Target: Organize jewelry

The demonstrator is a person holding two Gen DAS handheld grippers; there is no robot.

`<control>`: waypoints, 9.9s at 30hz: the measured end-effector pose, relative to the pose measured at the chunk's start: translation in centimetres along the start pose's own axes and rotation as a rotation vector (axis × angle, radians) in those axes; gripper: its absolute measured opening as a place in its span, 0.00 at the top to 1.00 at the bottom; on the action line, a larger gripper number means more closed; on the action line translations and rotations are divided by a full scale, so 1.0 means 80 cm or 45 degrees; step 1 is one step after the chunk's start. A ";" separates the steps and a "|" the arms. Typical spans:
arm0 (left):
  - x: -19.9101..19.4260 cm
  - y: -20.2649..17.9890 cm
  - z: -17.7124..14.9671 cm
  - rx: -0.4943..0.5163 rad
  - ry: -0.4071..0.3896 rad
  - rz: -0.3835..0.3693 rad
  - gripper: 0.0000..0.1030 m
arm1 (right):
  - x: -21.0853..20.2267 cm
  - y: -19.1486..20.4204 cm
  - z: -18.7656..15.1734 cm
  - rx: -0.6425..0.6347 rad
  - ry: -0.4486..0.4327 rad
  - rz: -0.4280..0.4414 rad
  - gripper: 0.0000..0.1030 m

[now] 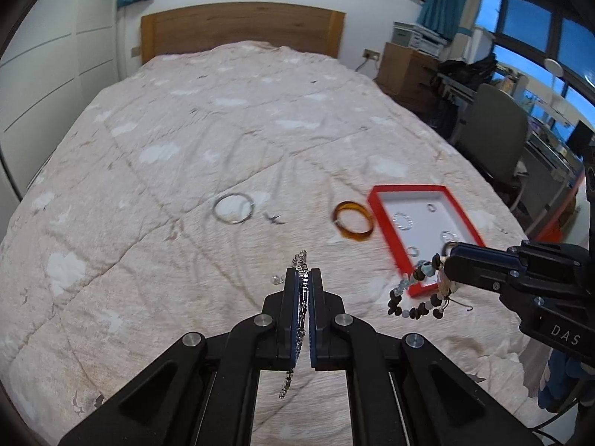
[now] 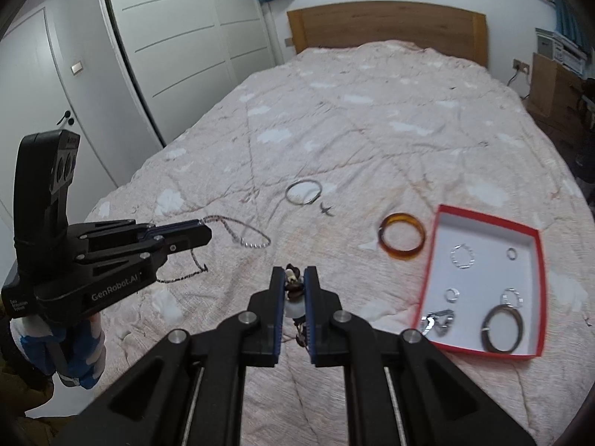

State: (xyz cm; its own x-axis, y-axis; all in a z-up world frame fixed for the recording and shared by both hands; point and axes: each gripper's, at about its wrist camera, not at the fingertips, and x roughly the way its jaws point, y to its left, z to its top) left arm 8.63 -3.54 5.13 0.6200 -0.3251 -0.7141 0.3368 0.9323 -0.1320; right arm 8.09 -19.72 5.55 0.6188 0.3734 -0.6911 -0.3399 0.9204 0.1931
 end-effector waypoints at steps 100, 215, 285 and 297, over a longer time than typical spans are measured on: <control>0.211 0.120 0.052 -0.043 0.228 0.117 0.38 | 0.201 -0.109 0.039 0.115 0.241 -0.118 0.76; 0.373 -0.205 0.084 0.171 0.434 -0.294 0.89 | 0.147 -0.369 -0.007 0.365 0.333 -0.161 0.81; -0.070 -0.068 -0.046 -0.044 -0.233 0.317 0.03 | -0.123 -0.059 -0.098 0.310 -0.141 -0.485 0.33; -0.076 -0.042 -0.071 -0.094 -0.205 0.341 0.01 | -0.132 -0.047 -0.109 0.293 -0.189 -0.541 0.33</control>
State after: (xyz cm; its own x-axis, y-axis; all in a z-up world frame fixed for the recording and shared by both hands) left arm -0.30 -3.78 6.04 0.7860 -0.0821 -0.6127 0.0979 0.9952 -0.0078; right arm -3.38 -28.12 6.06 0.7682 -0.0425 -0.6388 0.1185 0.9900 0.0765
